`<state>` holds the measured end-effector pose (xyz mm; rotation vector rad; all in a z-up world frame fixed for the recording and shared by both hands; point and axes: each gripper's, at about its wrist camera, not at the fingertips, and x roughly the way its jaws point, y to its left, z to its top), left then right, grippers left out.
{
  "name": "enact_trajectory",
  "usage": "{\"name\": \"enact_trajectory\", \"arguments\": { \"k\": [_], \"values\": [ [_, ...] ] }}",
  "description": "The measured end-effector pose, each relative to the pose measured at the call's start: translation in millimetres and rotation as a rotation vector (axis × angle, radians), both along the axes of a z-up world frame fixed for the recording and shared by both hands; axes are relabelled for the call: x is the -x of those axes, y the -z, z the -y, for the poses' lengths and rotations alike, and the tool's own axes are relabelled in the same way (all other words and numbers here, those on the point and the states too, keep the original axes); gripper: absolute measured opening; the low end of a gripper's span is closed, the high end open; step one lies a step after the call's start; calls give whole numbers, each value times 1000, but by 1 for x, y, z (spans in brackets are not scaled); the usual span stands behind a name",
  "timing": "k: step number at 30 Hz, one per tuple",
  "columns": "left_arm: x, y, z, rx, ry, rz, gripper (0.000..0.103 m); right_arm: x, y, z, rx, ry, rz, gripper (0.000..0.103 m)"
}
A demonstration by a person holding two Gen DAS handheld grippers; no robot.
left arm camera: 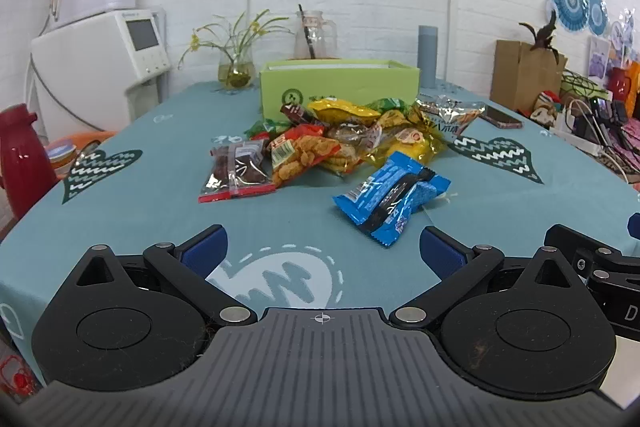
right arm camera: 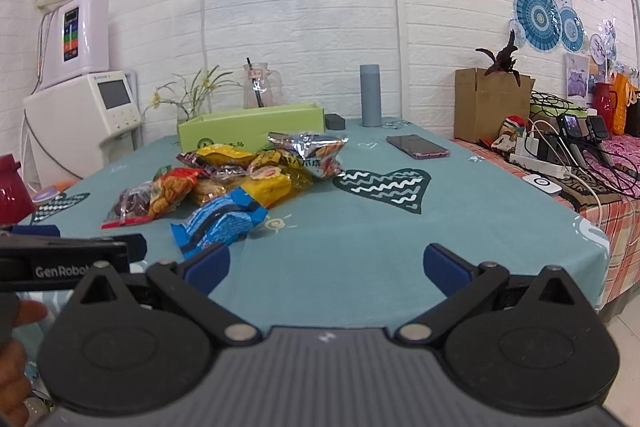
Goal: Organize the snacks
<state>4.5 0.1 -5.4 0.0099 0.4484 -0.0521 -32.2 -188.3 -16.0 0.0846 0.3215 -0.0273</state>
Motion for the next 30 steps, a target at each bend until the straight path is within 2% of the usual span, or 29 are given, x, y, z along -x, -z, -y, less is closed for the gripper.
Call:
{"name": "enact_trajectory", "arguments": {
  "k": [21, 24, 26, 30],
  "values": [
    [-11, 5, -9, 20, -29, -32, 92, -4, 4, -2, -13, -20, 5, 103],
    [-26, 2, -17, 37, -45, -41, 92, -26, 6, -4, -31, -79, 46, 103],
    [-38, 4, -26, 45, -75, -45, 92, -51, 7, -7, -10, -71, -1, 103],
    [-63, 14, -46, 102, -104, -122, 92, -77, 20, -7, 51, -57, -65, 103]
  ]
}}
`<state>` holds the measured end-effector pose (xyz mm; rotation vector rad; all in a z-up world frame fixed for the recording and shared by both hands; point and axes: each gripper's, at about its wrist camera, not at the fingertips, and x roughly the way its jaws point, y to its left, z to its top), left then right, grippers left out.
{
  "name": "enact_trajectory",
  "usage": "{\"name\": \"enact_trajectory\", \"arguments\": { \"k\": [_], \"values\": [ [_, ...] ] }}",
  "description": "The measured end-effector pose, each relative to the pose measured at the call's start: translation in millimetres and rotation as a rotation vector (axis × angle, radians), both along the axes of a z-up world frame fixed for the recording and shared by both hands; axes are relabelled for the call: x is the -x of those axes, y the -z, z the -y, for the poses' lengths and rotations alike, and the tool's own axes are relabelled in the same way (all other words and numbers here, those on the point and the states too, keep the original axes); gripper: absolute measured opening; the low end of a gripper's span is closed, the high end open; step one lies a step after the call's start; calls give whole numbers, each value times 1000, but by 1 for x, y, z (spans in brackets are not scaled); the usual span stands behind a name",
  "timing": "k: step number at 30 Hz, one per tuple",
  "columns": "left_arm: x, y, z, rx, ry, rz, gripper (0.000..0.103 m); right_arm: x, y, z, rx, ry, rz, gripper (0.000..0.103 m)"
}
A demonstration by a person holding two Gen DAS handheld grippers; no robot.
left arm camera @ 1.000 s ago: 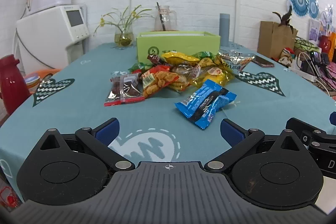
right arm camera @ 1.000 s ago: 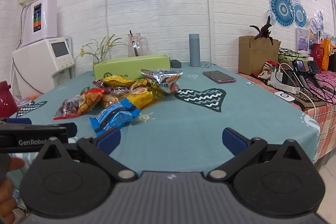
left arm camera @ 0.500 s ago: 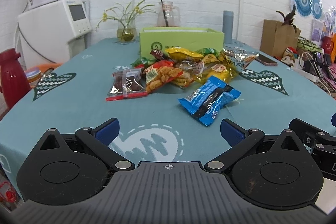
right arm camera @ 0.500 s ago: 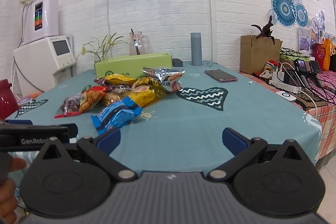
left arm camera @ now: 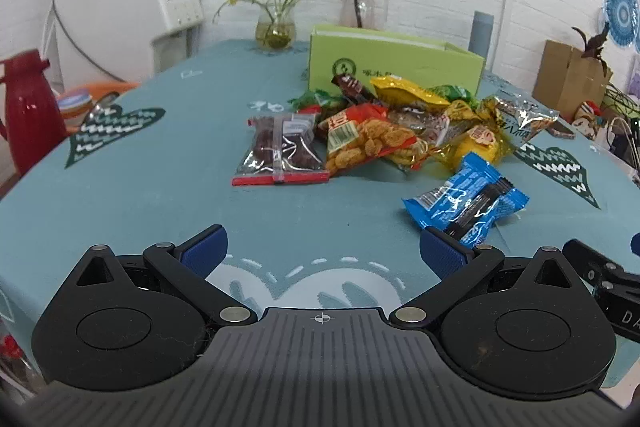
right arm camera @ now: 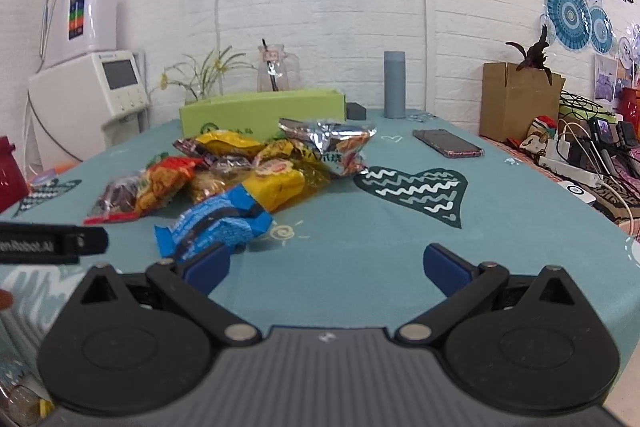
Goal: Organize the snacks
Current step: 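Reach the left tool to the blue wrapped snack and close on it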
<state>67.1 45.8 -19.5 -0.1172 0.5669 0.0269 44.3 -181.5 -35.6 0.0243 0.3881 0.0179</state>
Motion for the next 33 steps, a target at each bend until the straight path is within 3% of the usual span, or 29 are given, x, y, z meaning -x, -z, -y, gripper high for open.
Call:
{"name": "enact_trajectory", "arguments": {
  "k": [4, 11, 15, 17, 20, 22, 27, 30, 33],
  "values": [
    [-20, 5, -7, 51, 23, -52, 92, -16, 15, 8, -63, -47, -86, 102],
    [-43, -4, 1, 57, 141, -70, 92, -23, 20, 10, -38, -86, -77, 102],
    [-61, -20, 9, 46, 328, -45, 92, -23, 9, 6, -36, -140, -132, 102],
    [-74, -27, 17, 45, 440, -58, 91, -23, -1, -7, -39, -256, -128, 102],
    [-94, -34, 24, 102, 602, -105, 90, -32, -12, -36, 33, -408, -136, 102],
    [-109, -36, 27, 127, 663, -140, 90, -46, -13, -47, 57, -474, -162, 102],
    [-131, -31, 33, 185, 752, -244, 80, -80, -5, -54, 78, -516, -245, 102],
    [-133, -24, 31, 257, 798, -298, 80, -89, -6, -59, 85, -564, -236, 102],
    [-125, -25, 27, 241, 779, -301, 82, -99, -11, -68, 116, -594, -205, 102]
  ]
}}
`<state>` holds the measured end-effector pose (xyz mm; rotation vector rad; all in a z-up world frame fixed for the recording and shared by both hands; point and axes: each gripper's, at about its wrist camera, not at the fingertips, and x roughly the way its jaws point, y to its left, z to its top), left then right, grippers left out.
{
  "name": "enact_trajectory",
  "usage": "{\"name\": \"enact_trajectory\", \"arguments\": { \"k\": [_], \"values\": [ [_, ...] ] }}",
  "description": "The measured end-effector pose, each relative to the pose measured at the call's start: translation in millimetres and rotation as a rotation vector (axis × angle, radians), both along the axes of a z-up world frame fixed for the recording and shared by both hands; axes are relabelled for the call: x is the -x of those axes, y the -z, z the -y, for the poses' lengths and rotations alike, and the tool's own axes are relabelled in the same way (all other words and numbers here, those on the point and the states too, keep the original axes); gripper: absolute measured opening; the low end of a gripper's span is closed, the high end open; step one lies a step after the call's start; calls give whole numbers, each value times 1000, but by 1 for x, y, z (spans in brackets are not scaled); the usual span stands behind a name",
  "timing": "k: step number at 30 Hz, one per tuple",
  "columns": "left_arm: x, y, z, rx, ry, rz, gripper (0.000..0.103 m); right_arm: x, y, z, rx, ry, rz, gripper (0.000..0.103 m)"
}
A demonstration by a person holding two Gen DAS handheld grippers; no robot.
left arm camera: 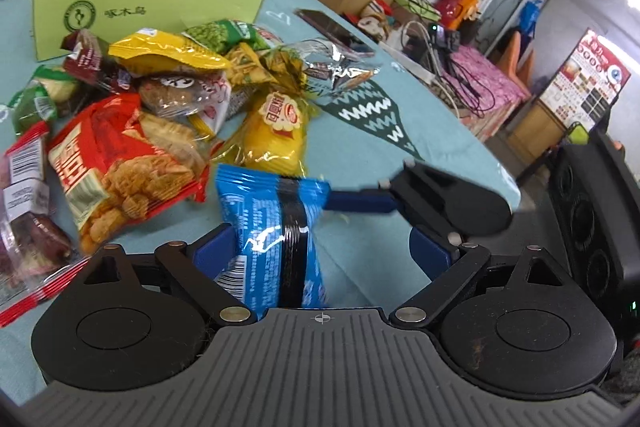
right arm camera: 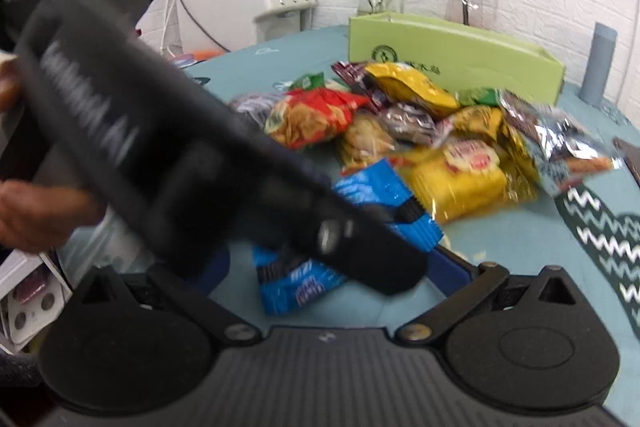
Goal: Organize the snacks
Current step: 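Reach the left tool to the blue wrapped snack and close on it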
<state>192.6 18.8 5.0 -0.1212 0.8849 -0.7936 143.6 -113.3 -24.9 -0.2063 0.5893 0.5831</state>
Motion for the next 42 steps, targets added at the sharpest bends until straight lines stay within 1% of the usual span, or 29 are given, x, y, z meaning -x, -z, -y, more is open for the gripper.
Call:
{"name": "enact_trajectory", "arguments": {
  "k": [1, 2, 5, 8, 10, 13, 15, 18, 20, 22, 24, 26, 28, 30, 32, 33, 35, 37, 39, 41, 42],
  "values": [
    [4, -1, -4, -2, -23, 1, 77, -3, -1, -2, 2, -11, 7, 102],
    [7, -2, -8, 5, -45, -6, 76, -5, -3, -3, -2, -24, 9, 102],
    [11, -5, -28, 61, -107, -46, 79, -2, -5, -2, -31, -24, -1, 102],
    [8, -7, -38, 43, -173, -25, 79, 6, -4, 5, -81, 47, -29, 102],
    [5, -7, -37, 26, -173, -21, 78, 9, 0, 5, -111, 117, -53, 102],
    [-4, -1, -31, -15, -158, -39, 74, 18, 4, 10, -178, 176, -75, 102],
    [-5, 2, -27, -38, -155, -35, 73, 21, 6, 10, -203, 207, -85, 102],
    [-2, 3, -32, -17, -145, -27, 73, 30, 6, 7, -186, 227, -90, 102],
    [2, 4, -37, 7, -138, -43, 73, 37, 7, 0, -186, 181, -102, 102],
    [6, 5, -42, 39, -116, -70, 73, 43, 8, -5, -173, 105, -99, 102],
    [10, 6, -48, 69, -100, -94, 73, 39, 8, -13, -135, 54, -85, 102],
    [15, 2, -54, 71, -115, -91, 73, 29, 8, -19, -107, 11, -70, 102],
    [20, -2, -61, 77, -133, -70, 74, 17, 6, -28, -97, -68, -65, 102],
    [24, -5, -67, 100, -154, -67, 76, 9, 3, -41, -58, -136, -53, 102],
    [25, -7, -74, 96, -197, -64, 76, 6, -1, -48, -21, -148, -27, 102],
    [26, -8, -77, 90, -216, -57, 76, 7, -3, -47, -21, -135, -24, 102],
    [24, -9, -84, 88, -245, -55, 77, 10, -3, -36, -57, -72, -51, 102],
    [18, -8, -86, 88, -254, -66, 77, 12, -2, -27, -115, 17, -89, 102],
    [10, -5, -82, 79, -250, -76, 77, 14, -1, -24, -143, 61, -102, 102],
    [3, -1, -76, 61, -249, -94, 77, 16, 0, -27, -133, 100, -91, 101],
    [1, 1, -74, 57, -246, -99, 77, 18, 0, -29, -117, 117, -72, 101]
  ]
}}
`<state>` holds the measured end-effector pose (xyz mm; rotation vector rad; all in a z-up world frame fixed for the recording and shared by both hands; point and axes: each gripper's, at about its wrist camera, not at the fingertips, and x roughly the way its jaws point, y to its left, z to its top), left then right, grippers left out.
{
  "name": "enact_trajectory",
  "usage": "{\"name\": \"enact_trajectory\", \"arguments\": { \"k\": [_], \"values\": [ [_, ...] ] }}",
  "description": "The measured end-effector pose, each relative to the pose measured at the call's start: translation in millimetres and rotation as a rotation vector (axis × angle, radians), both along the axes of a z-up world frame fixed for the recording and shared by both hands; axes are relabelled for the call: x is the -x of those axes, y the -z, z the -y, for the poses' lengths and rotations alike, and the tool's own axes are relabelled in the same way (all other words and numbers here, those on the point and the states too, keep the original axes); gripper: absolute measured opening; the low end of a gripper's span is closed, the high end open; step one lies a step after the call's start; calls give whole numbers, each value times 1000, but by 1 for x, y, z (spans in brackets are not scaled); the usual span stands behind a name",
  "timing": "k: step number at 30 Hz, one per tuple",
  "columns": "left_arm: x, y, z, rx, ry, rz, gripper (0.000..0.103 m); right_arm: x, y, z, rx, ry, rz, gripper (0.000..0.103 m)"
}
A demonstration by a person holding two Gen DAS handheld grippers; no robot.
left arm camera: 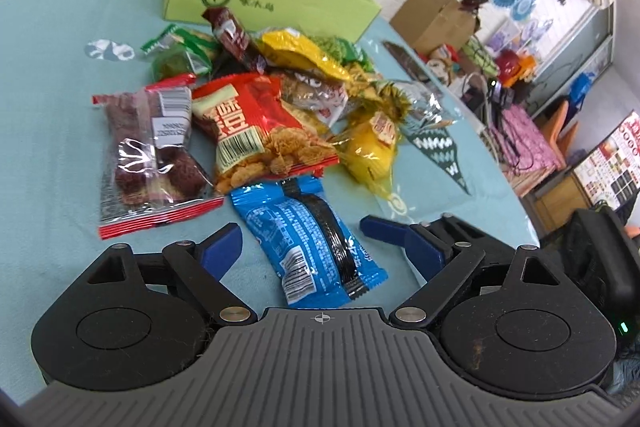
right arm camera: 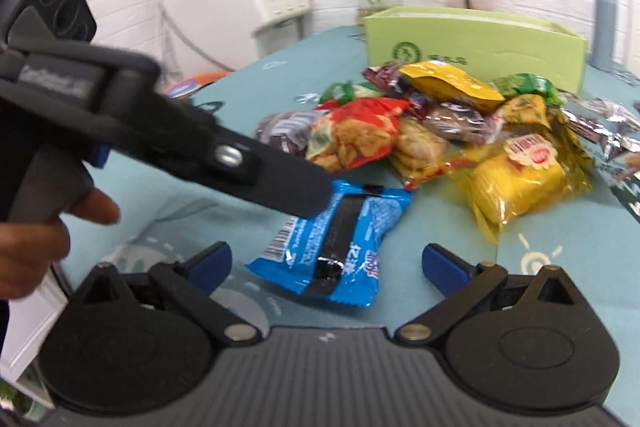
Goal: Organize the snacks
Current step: 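Reach the left tool to the blue wrapped snack and close on it, then carry the blue snack into the green box and open the left tool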
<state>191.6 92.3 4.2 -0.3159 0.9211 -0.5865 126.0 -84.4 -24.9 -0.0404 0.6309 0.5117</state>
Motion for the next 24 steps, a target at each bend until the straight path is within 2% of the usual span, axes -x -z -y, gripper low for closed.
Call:
{"name": "enact_trajectory", "arguments": {
  "k": [3, 4, 5, 6, 7, 8, 10, 12, 14, 16, 17, 18, 19, 20, 21, 24],
  "values": [
    [-5, 8, 4, 13, -5, -29, 76, 2, -1, -3, 10, 21, 22, 100],
    [-7, 10, 3, 22, -11, -37, 76, 0, -1, -5, 16, 22, 26, 95],
    [-7, 12, 1, 31, -17, -41, 76, 1, -1, -3, 23, 32, 30, 81],
    [-6, 12, -1, 41, -25, -44, 76, 0, -1, -2, 16, 34, 20, 43],
    [-5, 13, -3, 50, -34, -45, 76, -4, 0, -3, 7, 35, 5, 51],
    [-4, 12, -6, 59, -40, -44, 76, -5, 1, -2, 9, 38, 0, 52],
    [-3, 12, -8, 68, -45, -40, 76, -6, 3, -5, 31, 40, 8, 83],
    [-3, 12, -7, 64, -42, -43, 76, -5, 3, -7, 42, 45, 26, 89],
    [-4, 11, -2, 63, -29, -48, 72, -6, 3, -10, 37, 34, 21, 84],
    [-6, 12, 4, 66, -6, -49, 66, -6, 5, -11, 37, 25, 9, 71],
    [-7, 14, 7, 65, 3, -52, 57, -4, 6, -12, 47, 26, 23, 69],
    [-8, 17, 9, 54, 2, -61, 49, -4, 7, -12, 61, 26, 39, 59],
    [-7, 18, 11, 24, -13, -52, 21, -3, 6, -11, 70, 39, 46, 57],
    [-6, 18, 11, 12, -16, -52, 13, -2, 5, -8, 70, 48, 49, 56],
    [-5, 17, 11, 35, -12, -63, 12, -1, 2, -2, 52, 46, 41, 53],
    [-4, 2, 15, 86, 21, -43, 9, 3, -16, 18, 14, 47, 55, 52]
  ]
}}
